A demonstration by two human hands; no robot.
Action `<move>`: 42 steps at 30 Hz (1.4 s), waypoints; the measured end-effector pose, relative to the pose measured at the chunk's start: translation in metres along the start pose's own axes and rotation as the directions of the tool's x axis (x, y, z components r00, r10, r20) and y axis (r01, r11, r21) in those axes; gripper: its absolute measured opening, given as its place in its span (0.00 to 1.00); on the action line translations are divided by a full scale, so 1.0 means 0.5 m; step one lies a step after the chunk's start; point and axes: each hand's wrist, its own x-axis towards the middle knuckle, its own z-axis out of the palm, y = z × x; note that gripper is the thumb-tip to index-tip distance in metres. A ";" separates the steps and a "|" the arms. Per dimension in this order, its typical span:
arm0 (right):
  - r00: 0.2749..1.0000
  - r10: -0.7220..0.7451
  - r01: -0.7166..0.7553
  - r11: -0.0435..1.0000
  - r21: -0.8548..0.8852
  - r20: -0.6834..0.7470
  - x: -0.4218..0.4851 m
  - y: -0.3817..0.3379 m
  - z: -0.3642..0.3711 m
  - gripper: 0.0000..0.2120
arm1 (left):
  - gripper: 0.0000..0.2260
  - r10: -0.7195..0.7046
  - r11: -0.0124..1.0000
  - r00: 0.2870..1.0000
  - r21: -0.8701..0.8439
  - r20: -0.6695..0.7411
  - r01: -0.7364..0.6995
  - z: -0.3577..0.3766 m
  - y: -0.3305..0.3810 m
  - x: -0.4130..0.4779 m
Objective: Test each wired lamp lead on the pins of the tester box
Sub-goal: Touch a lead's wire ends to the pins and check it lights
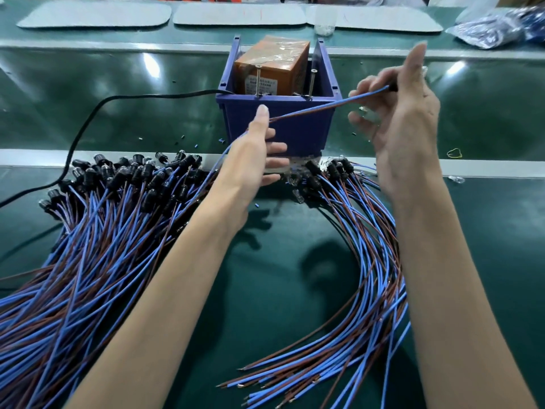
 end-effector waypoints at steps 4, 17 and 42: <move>0.992 0.089 -0.072 0.982 0.177 -0.090 0.008 -0.001 -0.015 0.20 | 0.18 0.062 0.992 0.993 -0.103 -0.097 -0.072 -0.002 0.001 0.003; 0.963 0.093 -0.041 0.978 0.205 -0.251 0.026 0.012 -0.020 0.15 | 0.13 0.143 0.914 0.954 -0.335 -0.263 -0.230 -0.008 0.003 0.006; 0.933 0.312 -0.205 0.872 -0.444 0.181 -0.002 0.041 -0.008 0.06 | 0.08 0.244 0.966 0.943 0.024 0.226 -0.256 0.010 -0.016 -0.018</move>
